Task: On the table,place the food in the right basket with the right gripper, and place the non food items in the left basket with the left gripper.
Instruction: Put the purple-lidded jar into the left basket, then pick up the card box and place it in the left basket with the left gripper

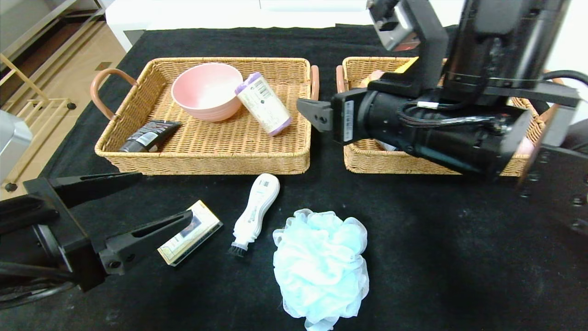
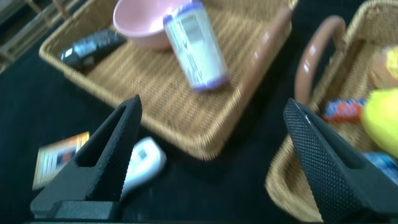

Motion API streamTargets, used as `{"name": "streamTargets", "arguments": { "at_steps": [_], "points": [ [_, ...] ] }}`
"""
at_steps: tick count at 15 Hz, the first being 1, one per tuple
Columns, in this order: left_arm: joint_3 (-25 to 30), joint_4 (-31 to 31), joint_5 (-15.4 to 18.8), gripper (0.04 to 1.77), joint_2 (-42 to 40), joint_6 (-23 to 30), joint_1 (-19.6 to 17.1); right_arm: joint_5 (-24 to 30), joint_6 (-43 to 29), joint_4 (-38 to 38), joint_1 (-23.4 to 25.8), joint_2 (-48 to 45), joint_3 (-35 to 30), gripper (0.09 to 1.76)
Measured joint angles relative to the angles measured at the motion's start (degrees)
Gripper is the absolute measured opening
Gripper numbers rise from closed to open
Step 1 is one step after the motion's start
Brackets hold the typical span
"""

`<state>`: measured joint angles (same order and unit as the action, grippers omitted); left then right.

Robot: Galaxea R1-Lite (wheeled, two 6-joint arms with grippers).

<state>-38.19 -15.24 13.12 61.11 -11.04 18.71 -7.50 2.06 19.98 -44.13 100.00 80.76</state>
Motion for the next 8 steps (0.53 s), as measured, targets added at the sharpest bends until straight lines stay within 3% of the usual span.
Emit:
{"name": "streamTargets", "arguments": {
  "at_steps": [2,5,8],
  "points": [
    [-0.15,0.06,-0.48,1.72,0.32,-0.02,0.79,7.03,-0.09,-4.11,3.71,-7.08,-6.57,1.67],
    [-0.15,0.02,-5.74,1.72,0.02,-1.68,1.77,18.65,-0.09,-6.97,10.7,-17.18,-18.86,1.68],
    [1.04,0.88,-7.12,1.72,-1.5,-1.94,2.97,29.1,0.06,-7.31,17.18,-25.77,-28.89,1.69]
  ]
}}
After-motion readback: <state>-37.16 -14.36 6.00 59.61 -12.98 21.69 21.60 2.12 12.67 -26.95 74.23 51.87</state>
